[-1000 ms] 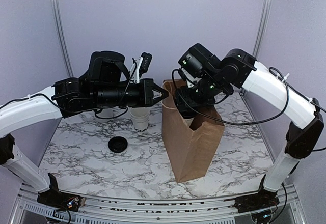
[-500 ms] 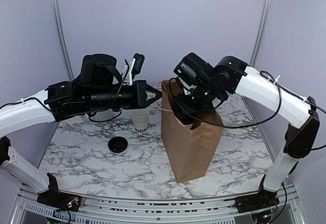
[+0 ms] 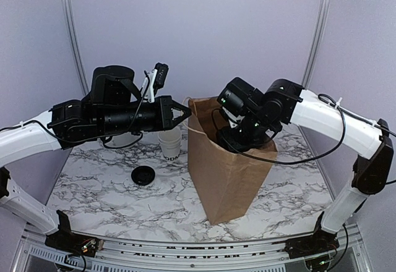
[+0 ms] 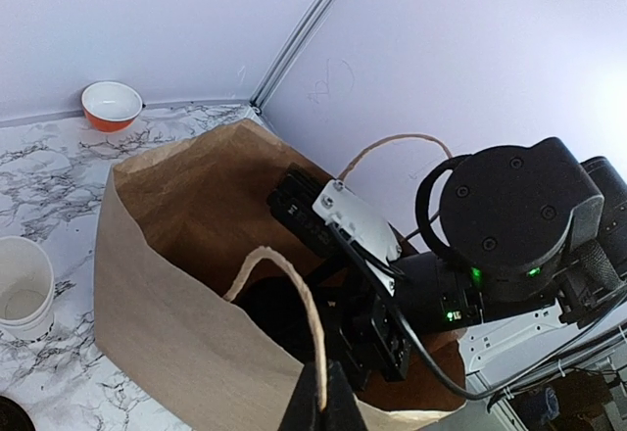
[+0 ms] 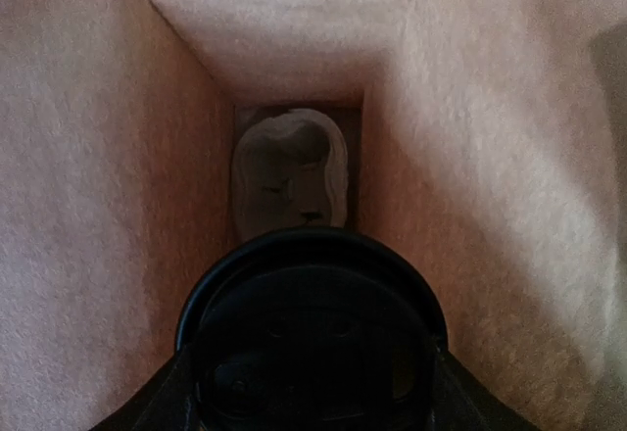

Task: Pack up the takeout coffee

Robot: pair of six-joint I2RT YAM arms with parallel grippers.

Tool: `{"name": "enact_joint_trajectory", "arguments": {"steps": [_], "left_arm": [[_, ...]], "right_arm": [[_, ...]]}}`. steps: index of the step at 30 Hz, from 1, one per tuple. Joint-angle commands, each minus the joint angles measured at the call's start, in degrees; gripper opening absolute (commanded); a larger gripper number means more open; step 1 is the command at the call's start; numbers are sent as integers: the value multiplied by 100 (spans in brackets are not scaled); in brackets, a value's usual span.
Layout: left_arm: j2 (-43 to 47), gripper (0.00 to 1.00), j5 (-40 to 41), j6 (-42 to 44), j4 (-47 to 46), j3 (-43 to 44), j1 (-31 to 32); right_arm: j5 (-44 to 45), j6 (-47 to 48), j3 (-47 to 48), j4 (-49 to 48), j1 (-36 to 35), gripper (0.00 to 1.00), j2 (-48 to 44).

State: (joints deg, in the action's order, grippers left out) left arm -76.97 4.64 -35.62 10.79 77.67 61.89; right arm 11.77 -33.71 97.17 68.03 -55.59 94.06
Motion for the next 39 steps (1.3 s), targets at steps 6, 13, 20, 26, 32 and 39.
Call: {"name": "enact_joint_trajectory", "arguments": {"steps": [6, 13, 20, 26, 32, 39], "left_arm": [[15, 0, 10, 18, -184, -49, 24], [-11, 0, 12, 34, -215, -72, 23], [-36, 0, -11, 65, -211, -108, 19], [-46, 0, -147, 55, -234, -111, 22], [19, 0, -346, -62, -330, -272, 25], [95, 0, -456, -123, -443, -432, 76]], "right_arm": [[-339, -61, -227, -5, -32, 58, -149], [-431, -48, -464, -35, -86, 58, -61], [-529, 3, -522, -105, -48, 59, -85], [-594, 219, 123, 92, 80, 59, 102], [-621, 375, 329, 255, 166, 59, 385], [-751, 503, 419, 224, 299, 59, 613]]}}
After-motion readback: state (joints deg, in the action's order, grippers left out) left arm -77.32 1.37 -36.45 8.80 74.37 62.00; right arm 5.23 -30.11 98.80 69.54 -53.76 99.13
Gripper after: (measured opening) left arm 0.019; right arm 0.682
